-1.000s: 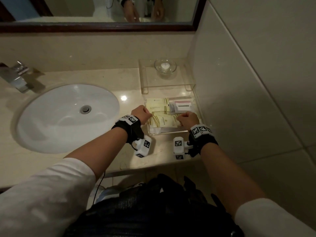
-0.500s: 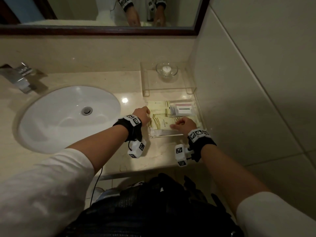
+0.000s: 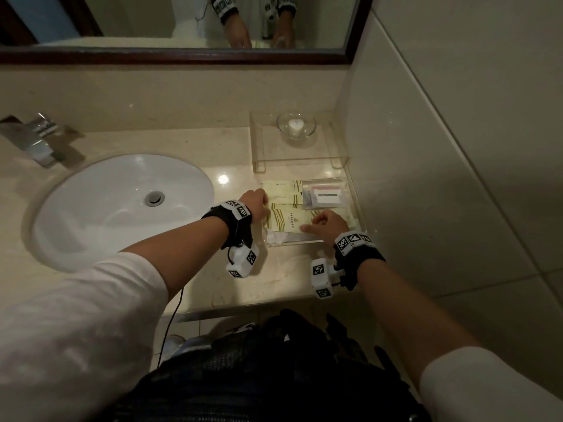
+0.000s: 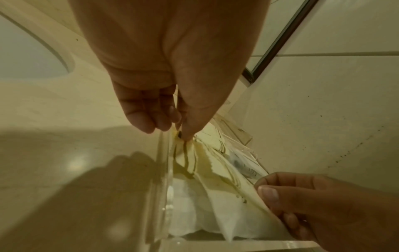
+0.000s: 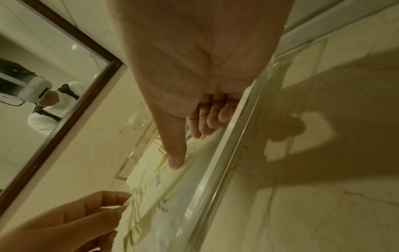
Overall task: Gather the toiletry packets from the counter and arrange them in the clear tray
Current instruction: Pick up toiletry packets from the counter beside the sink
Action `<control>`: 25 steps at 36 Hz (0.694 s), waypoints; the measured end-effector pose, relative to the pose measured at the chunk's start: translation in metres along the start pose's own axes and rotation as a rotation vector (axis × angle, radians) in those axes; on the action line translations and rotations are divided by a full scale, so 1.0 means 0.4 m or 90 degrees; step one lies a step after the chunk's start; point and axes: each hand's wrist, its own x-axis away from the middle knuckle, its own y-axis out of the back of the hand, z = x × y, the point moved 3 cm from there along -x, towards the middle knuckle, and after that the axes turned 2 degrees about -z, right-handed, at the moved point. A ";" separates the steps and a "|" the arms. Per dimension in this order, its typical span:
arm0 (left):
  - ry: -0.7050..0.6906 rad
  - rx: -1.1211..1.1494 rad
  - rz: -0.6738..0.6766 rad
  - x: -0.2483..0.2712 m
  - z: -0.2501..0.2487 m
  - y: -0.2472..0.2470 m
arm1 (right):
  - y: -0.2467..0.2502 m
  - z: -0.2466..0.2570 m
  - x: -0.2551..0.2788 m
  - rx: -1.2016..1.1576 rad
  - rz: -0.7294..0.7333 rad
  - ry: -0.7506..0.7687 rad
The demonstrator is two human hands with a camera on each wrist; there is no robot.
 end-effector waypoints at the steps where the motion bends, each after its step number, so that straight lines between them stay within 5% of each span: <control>1: -0.002 0.010 -0.001 -0.002 0.000 0.000 | -0.001 0.000 0.000 0.003 0.003 -0.001; 25: 0.101 0.431 -0.045 0.007 0.059 0.003 | -0.021 0.013 -0.018 0.087 -0.004 -0.022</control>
